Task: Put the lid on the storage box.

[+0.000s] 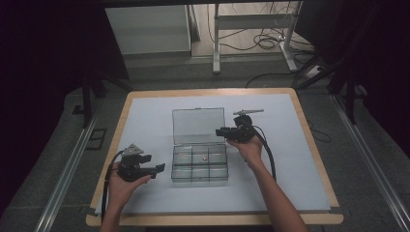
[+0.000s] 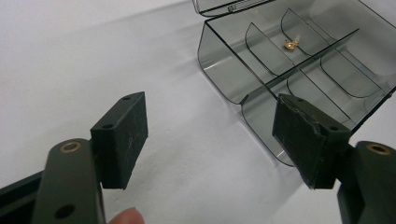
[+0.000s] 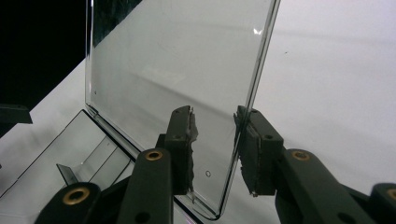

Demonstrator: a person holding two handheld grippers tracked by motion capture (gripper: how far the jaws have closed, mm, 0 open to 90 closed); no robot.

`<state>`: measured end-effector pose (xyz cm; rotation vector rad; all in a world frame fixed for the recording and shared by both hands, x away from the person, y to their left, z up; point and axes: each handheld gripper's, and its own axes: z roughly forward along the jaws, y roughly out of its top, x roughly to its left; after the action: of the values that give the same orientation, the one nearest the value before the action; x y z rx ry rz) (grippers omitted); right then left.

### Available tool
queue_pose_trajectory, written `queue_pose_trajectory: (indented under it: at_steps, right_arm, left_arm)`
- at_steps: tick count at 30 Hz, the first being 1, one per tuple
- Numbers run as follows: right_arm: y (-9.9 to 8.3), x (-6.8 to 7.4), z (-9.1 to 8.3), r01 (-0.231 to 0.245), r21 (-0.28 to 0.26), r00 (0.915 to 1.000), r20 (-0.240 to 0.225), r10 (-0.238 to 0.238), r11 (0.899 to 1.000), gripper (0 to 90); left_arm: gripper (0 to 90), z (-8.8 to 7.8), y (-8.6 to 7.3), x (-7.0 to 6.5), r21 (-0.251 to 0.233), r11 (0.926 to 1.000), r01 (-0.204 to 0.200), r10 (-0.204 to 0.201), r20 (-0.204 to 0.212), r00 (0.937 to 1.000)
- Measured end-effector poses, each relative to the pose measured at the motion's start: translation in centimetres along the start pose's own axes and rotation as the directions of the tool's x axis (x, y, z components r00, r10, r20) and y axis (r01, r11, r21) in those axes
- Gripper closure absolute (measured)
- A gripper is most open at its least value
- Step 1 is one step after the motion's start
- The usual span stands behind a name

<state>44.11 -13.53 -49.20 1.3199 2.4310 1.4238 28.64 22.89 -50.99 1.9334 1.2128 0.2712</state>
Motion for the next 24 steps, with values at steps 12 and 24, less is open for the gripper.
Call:
queue_pose_trajectory:
  at_steps: [12, 24]
  right_arm:
    - [-0.17, 0.19, -0.29, 0.030, -0.026, 0.9995, 0.001, -0.030, 0.999, 67.4]
    - [-0.28, 0.47, -0.62, 0.047, -0.043, 0.9989, 0.002, -0.047, 0.998, 68.9]
  left_arm:
    - [27.1, 0.12, 0.01, -0.06, 0.005, 1.0000, -0.003, 0.003, 0.001, 1.0000]
    - [27.1, 0.21, 0.02, -0.06, 0.007, 0.9999, -0.007, 0.007, 0.003, 1.0000]
